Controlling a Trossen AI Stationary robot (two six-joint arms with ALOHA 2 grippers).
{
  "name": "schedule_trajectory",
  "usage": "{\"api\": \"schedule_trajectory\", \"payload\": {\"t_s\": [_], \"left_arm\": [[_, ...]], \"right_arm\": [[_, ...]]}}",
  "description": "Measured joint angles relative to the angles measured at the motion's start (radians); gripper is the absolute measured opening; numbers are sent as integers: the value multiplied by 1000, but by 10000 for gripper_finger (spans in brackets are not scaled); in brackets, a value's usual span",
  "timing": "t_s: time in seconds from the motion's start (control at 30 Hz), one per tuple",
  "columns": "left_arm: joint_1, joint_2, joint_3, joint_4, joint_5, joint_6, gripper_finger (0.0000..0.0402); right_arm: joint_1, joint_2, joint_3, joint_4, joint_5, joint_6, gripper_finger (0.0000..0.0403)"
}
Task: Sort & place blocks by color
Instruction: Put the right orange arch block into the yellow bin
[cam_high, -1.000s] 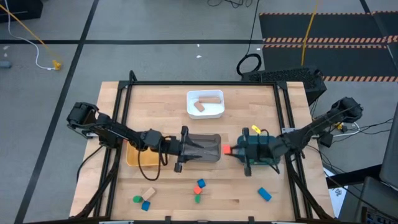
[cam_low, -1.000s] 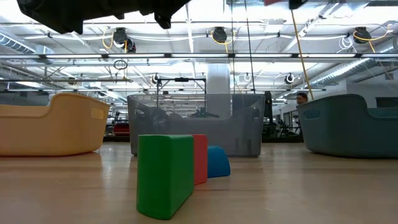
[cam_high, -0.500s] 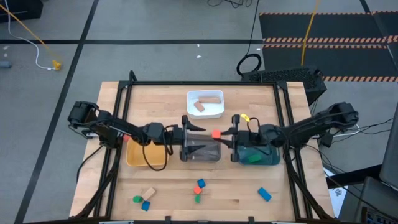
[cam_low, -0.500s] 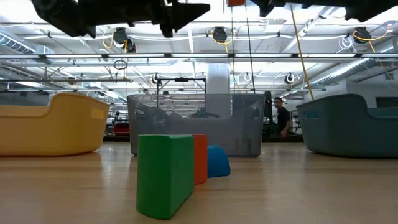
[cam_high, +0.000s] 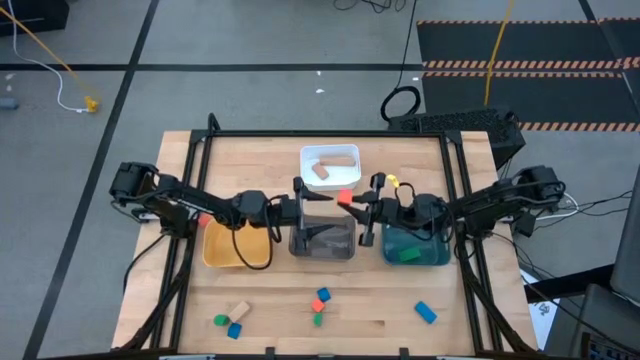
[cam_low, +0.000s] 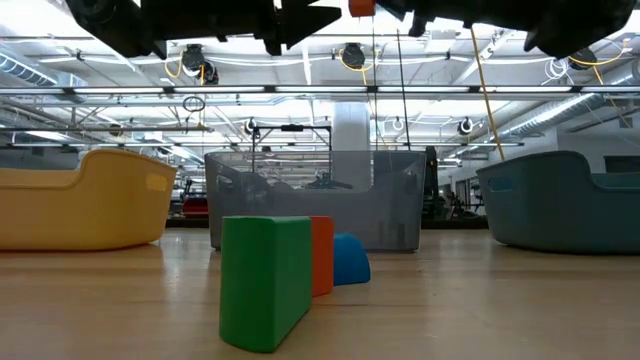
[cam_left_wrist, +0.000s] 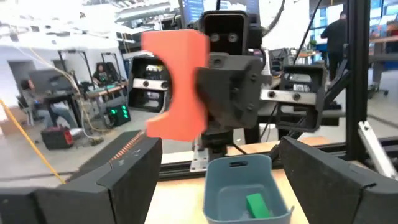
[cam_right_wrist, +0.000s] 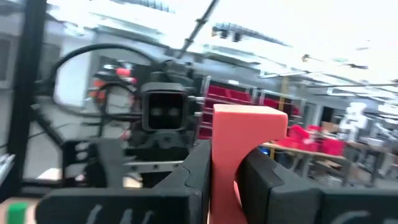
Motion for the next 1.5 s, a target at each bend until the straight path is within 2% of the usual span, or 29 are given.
{"api": "schedule_trajectory", "payload": {"t_s": [0.13, 0.33, 0.47, 0.83, 1.13, 1.27, 1.5], "left_arm": [[17, 0, 0, 7, -4, 41, 326], [41, 0, 34, -2, -91, -79, 326], [46, 0, 51, -29, -87, -130, 326], [31, 14, 144, -206, -44, -95, 326], [32, 15, 145, -204, -41, -104, 321], [33, 15, 145, -201, -23, -100, 281], [43, 15, 144, -202, -15, -105, 155]], "right_arm": [[0, 0, 1, 18, 2, 24, 43], [0, 0, 1, 18, 4, 69, 43], [-4, 0, 1, 18, 1, 91, 43], [-12, 0, 1, 2, -4, 140, 43], [-12, 0, 1, -14, -6, 169, 43], [-12, 0, 1, -14, -33, 191, 43], [-12, 0, 1, -14, -33, 200, 43]]}}
